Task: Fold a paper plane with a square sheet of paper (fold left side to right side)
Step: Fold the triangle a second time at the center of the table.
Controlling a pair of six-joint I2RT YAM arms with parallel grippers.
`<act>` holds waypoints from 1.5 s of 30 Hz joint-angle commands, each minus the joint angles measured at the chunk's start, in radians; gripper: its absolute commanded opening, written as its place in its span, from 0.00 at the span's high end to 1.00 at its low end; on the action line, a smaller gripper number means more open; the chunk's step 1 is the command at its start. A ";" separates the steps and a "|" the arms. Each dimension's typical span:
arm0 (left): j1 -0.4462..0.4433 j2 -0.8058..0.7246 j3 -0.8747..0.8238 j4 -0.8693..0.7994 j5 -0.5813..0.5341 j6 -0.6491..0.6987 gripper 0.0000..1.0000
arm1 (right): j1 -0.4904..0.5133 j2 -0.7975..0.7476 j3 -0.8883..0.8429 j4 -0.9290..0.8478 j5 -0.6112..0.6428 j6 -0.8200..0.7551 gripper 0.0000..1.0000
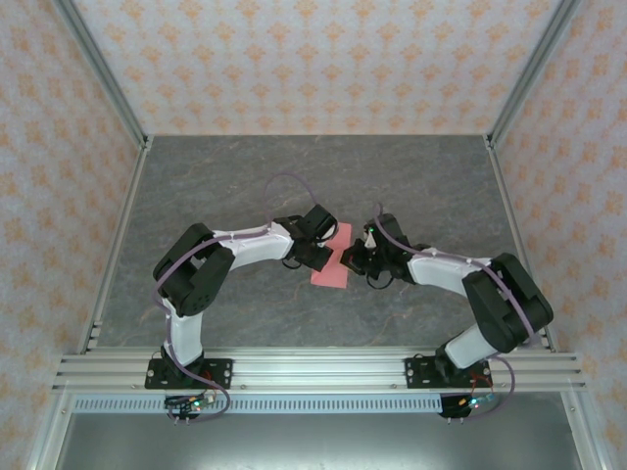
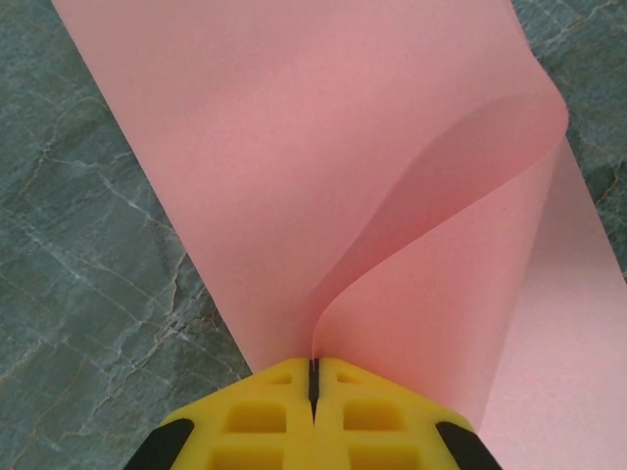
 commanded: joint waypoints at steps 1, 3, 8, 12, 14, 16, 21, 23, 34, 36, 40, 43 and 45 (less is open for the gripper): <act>-0.005 0.018 -0.019 -0.004 0.015 0.022 0.96 | -0.002 0.044 0.036 0.112 -0.004 0.039 1.00; -0.008 0.022 -0.017 -0.004 0.015 0.021 0.96 | -0.002 0.075 0.056 0.126 -0.004 0.045 1.00; -0.012 0.028 -0.011 -0.006 0.013 0.022 0.96 | -0.001 0.131 0.082 0.139 -0.006 0.056 1.00; -0.014 0.030 -0.010 -0.007 0.010 0.024 0.96 | -0.002 0.156 0.100 0.140 -0.006 0.050 1.00; -0.013 0.030 -0.009 -0.009 0.009 0.023 0.96 | -0.002 0.166 0.109 0.136 -0.006 0.047 1.00; -0.014 0.030 -0.009 -0.010 0.009 0.023 0.96 | -0.001 0.178 0.117 0.132 -0.012 0.045 1.00; -0.015 0.031 -0.007 -0.011 0.009 0.024 0.96 | 0.001 0.194 0.135 0.097 -0.013 0.026 1.00; -0.015 0.034 -0.006 -0.014 0.009 0.026 0.96 | 0.002 0.197 0.143 0.070 -0.008 0.012 1.00; -0.020 0.035 0.001 -0.020 0.009 0.032 0.94 | 0.017 0.216 0.173 -0.039 0.034 -0.046 1.00; -0.021 0.035 0.000 -0.020 0.008 0.032 0.94 | 0.017 0.217 0.174 -0.048 0.041 -0.052 1.00; -0.021 0.034 -0.003 -0.020 0.006 0.032 0.94 | 0.017 0.218 0.172 -0.064 0.054 -0.059 1.00; -0.021 0.035 -0.004 -0.019 0.003 0.032 0.94 | 0.018 0.220 0.174 -0.075 0.061 -0.066 1.00; -0.021 0.035 -0.004 -0.019 0.001 0.031 0.94 | 0.018 0.223 0.173 -0.080 0.066 -0.071 1.00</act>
